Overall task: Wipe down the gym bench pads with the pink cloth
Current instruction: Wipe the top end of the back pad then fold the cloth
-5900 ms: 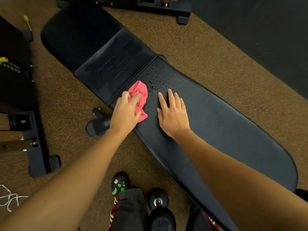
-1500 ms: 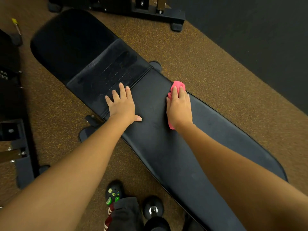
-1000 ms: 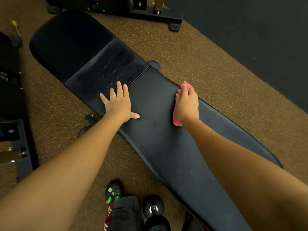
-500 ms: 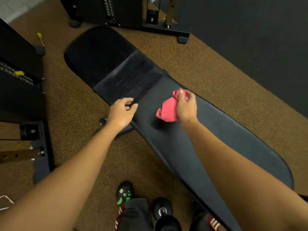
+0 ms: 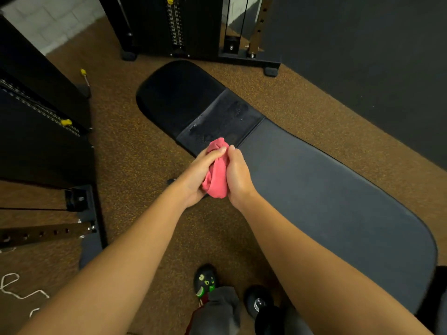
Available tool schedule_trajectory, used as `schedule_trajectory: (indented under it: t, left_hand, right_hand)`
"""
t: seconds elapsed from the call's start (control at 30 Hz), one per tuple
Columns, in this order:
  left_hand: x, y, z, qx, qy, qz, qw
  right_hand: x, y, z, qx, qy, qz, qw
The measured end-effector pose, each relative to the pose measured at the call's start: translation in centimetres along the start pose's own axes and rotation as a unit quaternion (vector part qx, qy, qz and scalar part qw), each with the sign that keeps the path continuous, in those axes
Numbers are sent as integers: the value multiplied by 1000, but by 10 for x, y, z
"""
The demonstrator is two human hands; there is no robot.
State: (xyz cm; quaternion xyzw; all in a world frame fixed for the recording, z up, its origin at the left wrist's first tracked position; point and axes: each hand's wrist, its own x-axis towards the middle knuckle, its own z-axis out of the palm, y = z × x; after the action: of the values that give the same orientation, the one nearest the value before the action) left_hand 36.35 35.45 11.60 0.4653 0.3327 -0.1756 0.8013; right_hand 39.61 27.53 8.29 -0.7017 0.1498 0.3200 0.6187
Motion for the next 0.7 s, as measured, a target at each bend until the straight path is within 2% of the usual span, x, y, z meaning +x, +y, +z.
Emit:
schedule_trajectory:
  t: [0.1, 0.27, 0.37, 0.5, 0.63, 0.67, 0.7]
  left_hand:
    - [-8, 2, -4, 26, 9, -1, 1000]
    - [-6, -2, -17, 62, 131, 24, 989]
    - [0, -3, -29, 76, 181, 39, 980]
    - [11, 2, -38, 44, 225, 9, 973]
    - [29, 4, -28, -38, 246, -11, 969]
    - [35, 3, -24, 3, 263, -5, 965]
    - [41, 3, -20, 93, 281, 0, 955]
  right_hand:
    - [-4, -4, -1, -114, 47, -49, 991]
    - [-4, -11, -10, -144, 35, -118, 982]
    - [9, -16, -21, -152, 89, -124, 977]
    - [39, -22, -36, -199, 147, -99, 964]
    - [69, -34, -52, -355, 122, -108, 920]
    - [77, -37, -56, -401, 102, -125, 902]
    - [85, -41, -58, -440, 78, -143, 883]
